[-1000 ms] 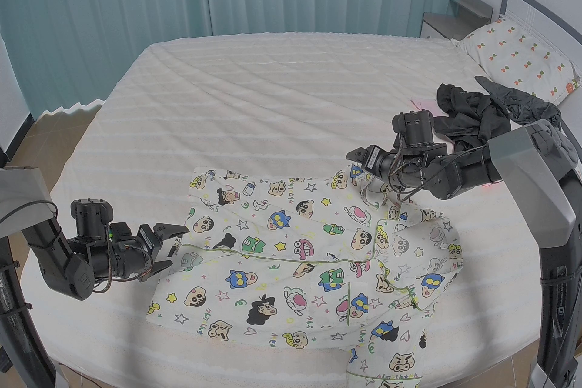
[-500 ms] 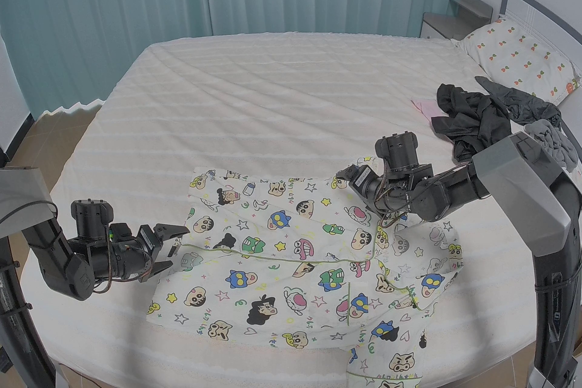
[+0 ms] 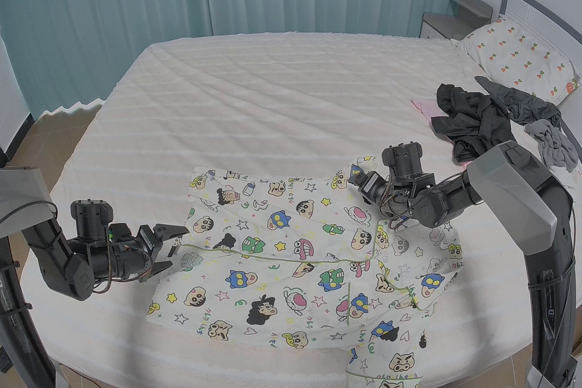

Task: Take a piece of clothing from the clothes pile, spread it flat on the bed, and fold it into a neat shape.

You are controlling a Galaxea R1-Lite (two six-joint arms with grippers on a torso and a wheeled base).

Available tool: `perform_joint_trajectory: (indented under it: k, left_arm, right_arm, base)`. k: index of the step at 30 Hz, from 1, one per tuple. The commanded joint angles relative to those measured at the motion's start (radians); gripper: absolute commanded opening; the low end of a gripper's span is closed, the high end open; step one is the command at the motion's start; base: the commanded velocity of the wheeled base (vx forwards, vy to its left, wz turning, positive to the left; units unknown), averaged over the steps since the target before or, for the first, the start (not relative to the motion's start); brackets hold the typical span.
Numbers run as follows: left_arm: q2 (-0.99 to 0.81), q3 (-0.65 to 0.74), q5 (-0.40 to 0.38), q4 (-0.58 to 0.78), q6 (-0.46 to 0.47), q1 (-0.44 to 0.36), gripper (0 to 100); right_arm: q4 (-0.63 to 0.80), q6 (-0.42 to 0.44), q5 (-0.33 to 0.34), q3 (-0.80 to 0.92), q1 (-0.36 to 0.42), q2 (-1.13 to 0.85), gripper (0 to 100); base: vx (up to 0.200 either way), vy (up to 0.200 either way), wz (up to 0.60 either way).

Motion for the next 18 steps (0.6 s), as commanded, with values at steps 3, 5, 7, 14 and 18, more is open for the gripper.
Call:
perform_joint_trajectory:
  k: [3, 5, 7, 14, 18]
  left_arm:
    - [0.001, 0.001, 0.001, -0.001, 0.0, 0.0, 100]
    - [0.001, 0.001, 0.001, -0.001, 0.0, 0.0, 100]
    - [0.001, 0.001, 0.001, -0.001, 0.0, 0.0, 100]
    - [0.001, 0.001, 0.001, -0.001, 0.0, 0.0, 100]
    - [0.001, 0.002, 0.001, -0.001, 0.0, 0.0, 100]
  right_arm:
    - [-0.066, -0.011, -0.002, -0.067, -0.021, 0.053, 100]
    - [-0.1, -0.013, -0.004, -0.095, -0.029, 0.067, 100]
    - [-0.183, -0.016, -0.024, -0.153, -0.048, 0.084, 100]
    - [-0.258, -0.037, -0.071, -0.276, -0.103, 0.105, 100]
    - [-0.267, -0.036, -0.071, -0.302, -0.127, 0.123, 100]
  base:
    - [0.0, 0.0, 0.0]
    - [0.0, 0.0, 0.0]
    - [0.0, 0.0, 0.0]
    - [0.0, 0.0, 0.0]
    - [0.0, 0.0, 0.0]
